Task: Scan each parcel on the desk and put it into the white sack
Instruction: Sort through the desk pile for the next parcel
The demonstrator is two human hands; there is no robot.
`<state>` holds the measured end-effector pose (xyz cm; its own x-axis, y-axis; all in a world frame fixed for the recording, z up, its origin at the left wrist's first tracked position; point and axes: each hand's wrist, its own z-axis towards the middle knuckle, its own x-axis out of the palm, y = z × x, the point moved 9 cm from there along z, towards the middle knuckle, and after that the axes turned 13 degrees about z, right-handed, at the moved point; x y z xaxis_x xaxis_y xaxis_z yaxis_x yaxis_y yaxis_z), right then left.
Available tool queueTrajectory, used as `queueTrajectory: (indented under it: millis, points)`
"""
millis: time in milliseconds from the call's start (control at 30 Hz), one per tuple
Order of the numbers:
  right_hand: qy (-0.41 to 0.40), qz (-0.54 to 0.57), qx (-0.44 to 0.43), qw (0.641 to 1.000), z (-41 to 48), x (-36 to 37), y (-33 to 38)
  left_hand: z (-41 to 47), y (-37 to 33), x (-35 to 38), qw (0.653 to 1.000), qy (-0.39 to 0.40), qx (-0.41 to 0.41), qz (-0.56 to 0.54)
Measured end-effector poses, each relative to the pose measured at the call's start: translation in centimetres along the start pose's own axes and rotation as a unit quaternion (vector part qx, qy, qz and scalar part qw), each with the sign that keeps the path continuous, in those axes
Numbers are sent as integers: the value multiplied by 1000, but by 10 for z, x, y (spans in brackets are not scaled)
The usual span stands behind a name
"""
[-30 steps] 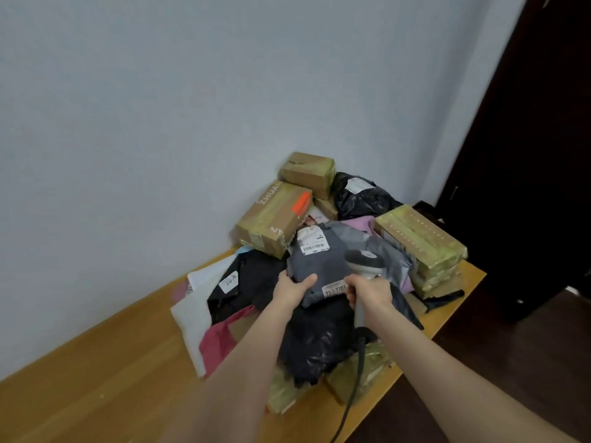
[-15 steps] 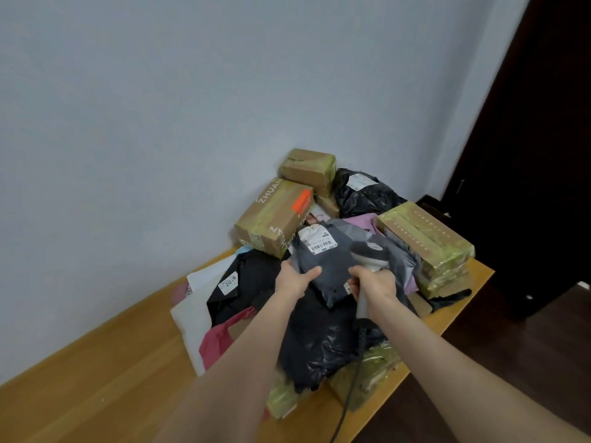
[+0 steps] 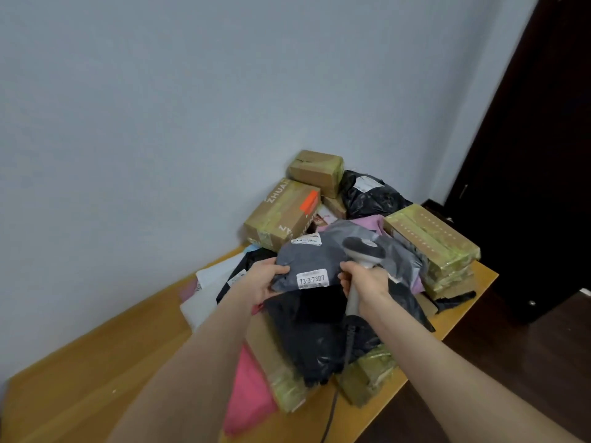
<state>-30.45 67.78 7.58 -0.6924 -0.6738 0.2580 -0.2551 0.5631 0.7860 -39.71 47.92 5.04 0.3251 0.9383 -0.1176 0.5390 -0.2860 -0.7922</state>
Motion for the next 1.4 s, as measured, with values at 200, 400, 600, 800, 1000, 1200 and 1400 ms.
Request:
queueTrajectory:
  millis: [200,400,600,800,1000,1200,1400]
  points:
    - [35,-5,-23,999,-42,46,-7,-70,-15,-99,997,23,73,30]
    - [86,-17,-18,996,-101,98,-62,-134,21,-159,993,58,99,36]
    - [117,-104,-57,986,-147,133,-114,-172,82,-212,999,21,35,-11]
    - [206,-170,-97,959,-206,168,-147,-205,121,-270,989,-131,-10,-73]
    - [223,-164,-90,957,-239,183,-172,-231,144,-330,955,-263,41,-128]
    - [290,-152,8,945,-293,202,-209,-247,169,-364,938,-314,64,-134]
    - [339,-166,23,926,-330,211,-224,-253,184,-376,929,-333,67,-144]
